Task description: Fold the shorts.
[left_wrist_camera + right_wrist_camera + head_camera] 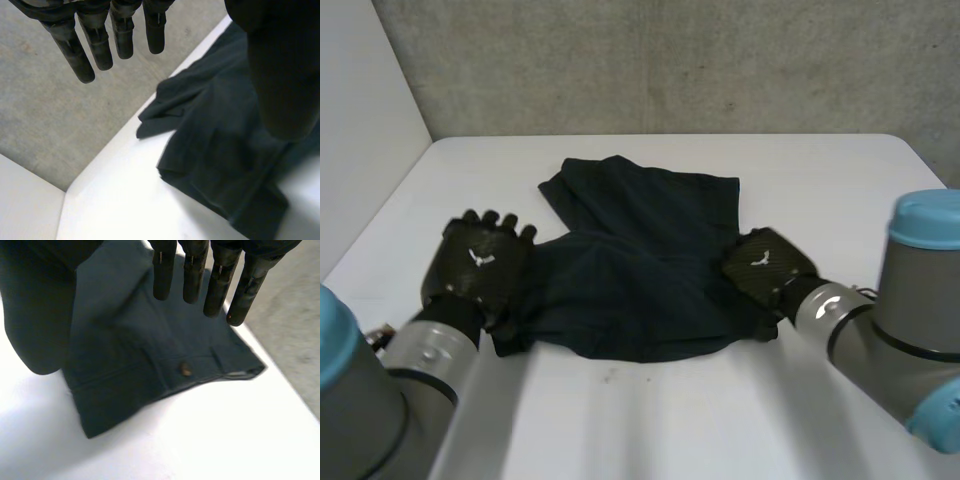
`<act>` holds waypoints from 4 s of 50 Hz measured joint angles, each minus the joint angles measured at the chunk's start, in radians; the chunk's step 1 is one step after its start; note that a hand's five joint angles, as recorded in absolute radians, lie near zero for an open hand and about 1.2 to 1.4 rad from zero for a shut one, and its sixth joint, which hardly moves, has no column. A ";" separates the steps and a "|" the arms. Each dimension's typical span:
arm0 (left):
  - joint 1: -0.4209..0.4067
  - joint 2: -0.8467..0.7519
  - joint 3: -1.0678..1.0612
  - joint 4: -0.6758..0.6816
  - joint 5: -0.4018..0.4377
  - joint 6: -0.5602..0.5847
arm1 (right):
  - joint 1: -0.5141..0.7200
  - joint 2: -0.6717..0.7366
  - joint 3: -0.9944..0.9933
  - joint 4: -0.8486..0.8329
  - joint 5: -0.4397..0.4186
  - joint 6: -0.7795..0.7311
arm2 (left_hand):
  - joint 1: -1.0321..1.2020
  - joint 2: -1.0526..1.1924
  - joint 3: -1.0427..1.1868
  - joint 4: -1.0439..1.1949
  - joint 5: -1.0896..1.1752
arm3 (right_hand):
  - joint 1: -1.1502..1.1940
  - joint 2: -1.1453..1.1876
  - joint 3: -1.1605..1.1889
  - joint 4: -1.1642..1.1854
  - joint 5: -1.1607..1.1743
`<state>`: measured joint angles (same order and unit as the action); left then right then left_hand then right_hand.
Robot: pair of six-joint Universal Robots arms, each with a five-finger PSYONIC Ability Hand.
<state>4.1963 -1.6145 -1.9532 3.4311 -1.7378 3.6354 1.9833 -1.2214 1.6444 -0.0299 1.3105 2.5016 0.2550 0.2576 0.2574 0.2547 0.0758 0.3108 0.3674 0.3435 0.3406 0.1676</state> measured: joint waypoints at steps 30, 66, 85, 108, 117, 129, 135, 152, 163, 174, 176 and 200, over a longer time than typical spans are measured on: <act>0.316 -0.182 0.121 -0.267 0.447 -0.061 | -0.092 -0.023 0.174 -0.086 -0.069 0.319 | 0.301 0.295 0.296 0.303 0.304 | 0.122 0.003 0.169 0.174 0.150; 0.238 -0.110 0.133 -0.220 0.339 -0.056 | -0.034 0.155 0.080 -0.200 0.003 0.341 | 0.857 0.933 0.929 0.936 0.904 | 0.174 0.189 0.229 0.229 0.206; 0.243 0.104 -0.019 -0.360 0.338 -0.020 | -0.009 -0.064 0.057 -0.032 0.042 0.050 | 0.857 0.933 0.929 0.937 0.904 | 0.611 0.801 0.824 0.847 0.806; 0.234 0.240 -0.228 -0.513 0.340 0.074 | -0.006 -0.085 0.046 0.490 0.015 -0.242 | 0.144 0.222 0.231 0.243 0.244 | 0.650 0.801 0.837 0.847 0.806; 0.256 0.225 -0.083 -0.289 0.357 0.075 | -0.015 -0.075 0.116 0.336 0.013 -0.187 | -0.044 -0.035 -0.029 -0.034 -0.029 | 0.665 0.801 0.837 0.847 0.806; 0.265 -0.279 0.325 -0.174 0.410 -0.008 | -0.016 -0.076 0.183 0.259 0.011 -0.183 | 0.157 0.151 0.150 0.156 0.162 | 0.665 0.801 0.837 0.848 0.816; 0.256 -0.501 0.548 -0.235 0.412 -0.086 | -0.016 -0.073 0.202 0.224 0.011 -0.173 | 0.248 0.246 0.244 0.252 0.256 | 0.665 0.801 0.837 0.848 0.822; 0.229 -0.933 1.145 -0.424 0.413 -0.148 | -0.016 -0.060 0.219 0.192 0.010 -0.148 | 0.279 0.277 0.278 0.284 0.287 | 0.665 0.801 0.837 0.848 0.822; 0.211 -1.047 1.319 -0.535 0.414 -0.140 | -0.017 -0.061 0.233 0.184 0.010 -0.148 | 0.614 0.600 0.590 0.595 0.594 | 0.665 0.801 0.837 0.848 0.822; 0.216 -1.040 1.322 -0.567 0.374 -0.135 | -0.017 -0.061 0.233 0.183 0.010 -0.149 | 0.889 0.927 0.929 0.936 0.900 | 0.665 0.801 0.837 0.848 0.822; 0.222 -1.032 1.316 -0.565 0.351 -0.134 | -0.017 -0.061 0.234 0.183 0.010 -0.148 | 0.889 0.927 0.929 0.936 0.900 | 0.665 0.801 0.837 0.848 0.822; 0.243 -0.935 1.183 -0.556 0.283 -0.120 | -0.016 -0.061 0.235 0.183 0.010 -0.148 | 0.293 0.300 0.303 0.301 0.303 | 0.665 0.801 0.837 0.848 0.822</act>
<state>4.4398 -2.5492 -0.7698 2.8755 -1.4544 3.5151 1.9672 -1.2819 1.8792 0.1534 1.3208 2.3534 0.5477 0.5572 0.5609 0.5559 0.3790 0.9755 1.1680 1.1810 1.1882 0.9893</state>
